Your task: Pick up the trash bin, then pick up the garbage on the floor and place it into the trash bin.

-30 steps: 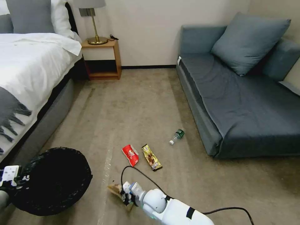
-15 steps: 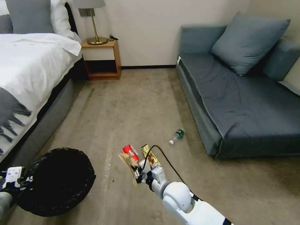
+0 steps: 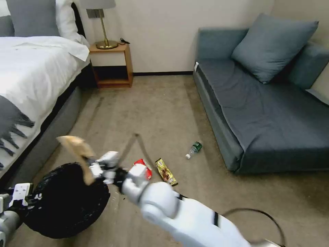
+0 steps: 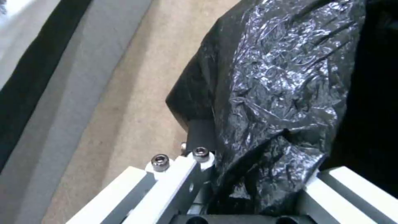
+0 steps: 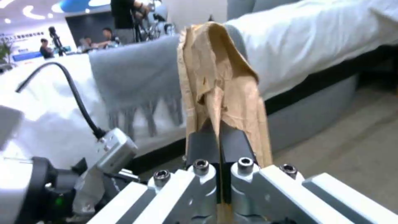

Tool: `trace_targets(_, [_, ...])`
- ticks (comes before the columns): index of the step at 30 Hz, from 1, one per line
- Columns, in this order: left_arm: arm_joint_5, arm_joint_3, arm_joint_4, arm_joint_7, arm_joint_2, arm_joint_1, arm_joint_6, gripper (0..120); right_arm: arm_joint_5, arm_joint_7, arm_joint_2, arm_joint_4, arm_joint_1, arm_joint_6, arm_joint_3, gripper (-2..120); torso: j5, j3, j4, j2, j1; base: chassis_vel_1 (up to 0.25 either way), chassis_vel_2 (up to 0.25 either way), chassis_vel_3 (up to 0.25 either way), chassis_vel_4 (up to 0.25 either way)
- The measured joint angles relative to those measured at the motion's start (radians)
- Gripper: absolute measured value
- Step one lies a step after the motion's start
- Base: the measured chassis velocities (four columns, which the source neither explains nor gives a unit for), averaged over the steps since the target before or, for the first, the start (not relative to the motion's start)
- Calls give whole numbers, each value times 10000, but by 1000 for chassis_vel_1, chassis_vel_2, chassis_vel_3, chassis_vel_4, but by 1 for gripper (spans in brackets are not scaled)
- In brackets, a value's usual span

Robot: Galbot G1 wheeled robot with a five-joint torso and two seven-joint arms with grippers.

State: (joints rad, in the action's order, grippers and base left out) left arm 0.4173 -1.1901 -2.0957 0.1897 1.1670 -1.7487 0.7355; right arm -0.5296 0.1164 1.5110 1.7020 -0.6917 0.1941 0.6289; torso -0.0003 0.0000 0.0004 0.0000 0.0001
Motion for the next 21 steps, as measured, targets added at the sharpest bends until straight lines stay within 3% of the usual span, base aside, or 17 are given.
trace_targets(2, [18,40,-35,-1,63,19,-1,3,-30,278,474,-626,4,32,144,0,0,0,-1,0,-1,0,0,0,0])
trace_targets(9, [247,26,61,-6,132,104,-1,3,-387,566,869,-1035,-177,400,277,10,-1,0,-4,0,0,0,0,0,0])
trace_targets(11, [331,-20,87,-22,123,123,0,3,-350,602,963,-1063,-314,466,349,22,0,0,-3,0,-1,0,0,0,0])
trace_targets(14, [395,-57,87,-30,94,135,-1,3,-239,603,953,-1076,-362,472,353,29,0,0,-4,0,0,0,0,0,0])
trace_targets(21, [454,-66,136,-59,25,220,-1,3,521,619,571,-801,-698,278,-64,57,3,0,-3,0,-1,0,0,0,0])
